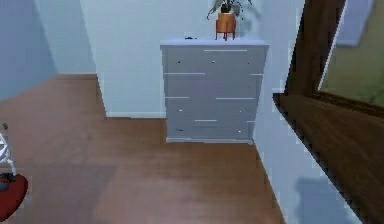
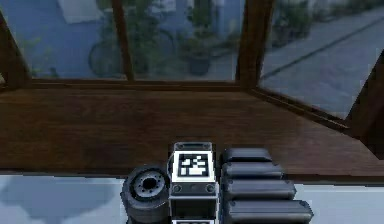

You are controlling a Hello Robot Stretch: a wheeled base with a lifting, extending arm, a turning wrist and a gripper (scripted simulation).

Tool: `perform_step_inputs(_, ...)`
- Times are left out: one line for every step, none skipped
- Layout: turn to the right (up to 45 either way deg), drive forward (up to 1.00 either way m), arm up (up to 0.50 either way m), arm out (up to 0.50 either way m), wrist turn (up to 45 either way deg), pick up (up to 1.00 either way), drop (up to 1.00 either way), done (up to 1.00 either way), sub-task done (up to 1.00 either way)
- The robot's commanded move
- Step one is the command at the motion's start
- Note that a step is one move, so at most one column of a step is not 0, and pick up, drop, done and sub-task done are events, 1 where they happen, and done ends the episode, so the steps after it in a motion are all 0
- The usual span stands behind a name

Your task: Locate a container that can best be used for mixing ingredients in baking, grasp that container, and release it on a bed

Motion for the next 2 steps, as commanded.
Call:
perform_step_inputs(0.0, 0.50, 0.00, 0.00, 0.0, 0.00, 0.00, 0.00, 0.00)
perform_step_inputs(-36.0, 0.00, 0.00, 0.00, 0.0, 0.00, 0.00, 0.00, 0.00)
